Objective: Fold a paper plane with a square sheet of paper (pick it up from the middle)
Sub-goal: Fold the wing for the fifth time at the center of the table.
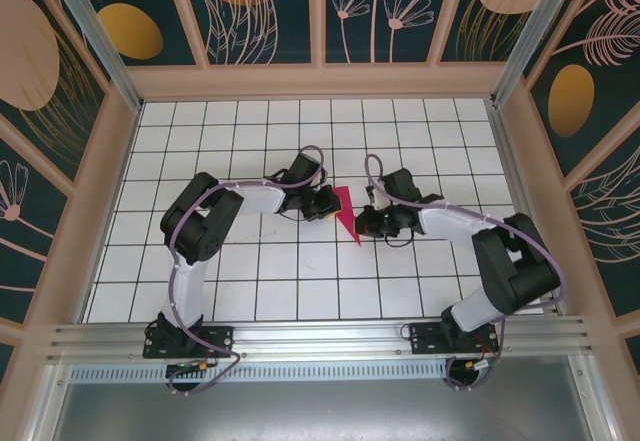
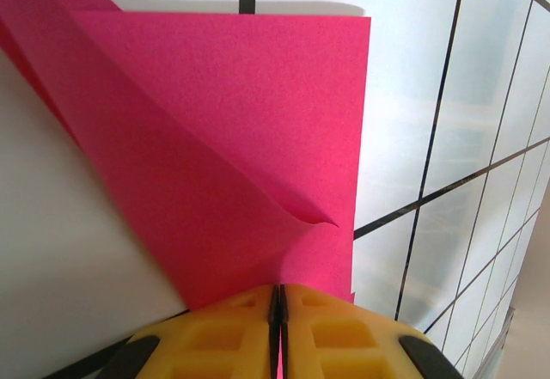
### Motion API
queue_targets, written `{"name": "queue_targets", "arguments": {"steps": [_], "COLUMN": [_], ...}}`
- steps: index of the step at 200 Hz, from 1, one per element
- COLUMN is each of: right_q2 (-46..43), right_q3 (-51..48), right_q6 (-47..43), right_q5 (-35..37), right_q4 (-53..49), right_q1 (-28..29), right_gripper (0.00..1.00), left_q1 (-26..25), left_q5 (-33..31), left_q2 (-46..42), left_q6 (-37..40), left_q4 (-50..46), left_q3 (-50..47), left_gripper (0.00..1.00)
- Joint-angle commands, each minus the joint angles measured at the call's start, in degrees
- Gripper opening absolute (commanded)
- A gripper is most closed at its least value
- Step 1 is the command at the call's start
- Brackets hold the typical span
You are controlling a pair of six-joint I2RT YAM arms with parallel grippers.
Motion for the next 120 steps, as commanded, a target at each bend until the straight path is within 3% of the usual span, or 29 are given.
{"name": "queue_targets", "arguments": {"steps": [1,50,120], "right_q2": [4.4,10.4,12.0], "right_q3": [3.0,2.8,0.4], "right_q6": [0.5,0.3,0.3], "right_q5": [-0.2,0.2,0.3], "right_q4": [3.1,4.6,4.3], "right_q1": [0.4,0.2,-1.3], "right_gripper": [0.0,0.0,0.0], "left_q1": [0.2,0.2,0.3], "left_q5": [-6.8,-4.7,3.3], "left_q2": [5.1,3.1,-3.8], "left_q6": [2.1,4.1,8.2], "left_q4": [-4.8,-2.0,14.6], "left_q3": [-1.8,-1.1,-7.1], "left_gripper": [0.15,0.17,0.25]}}
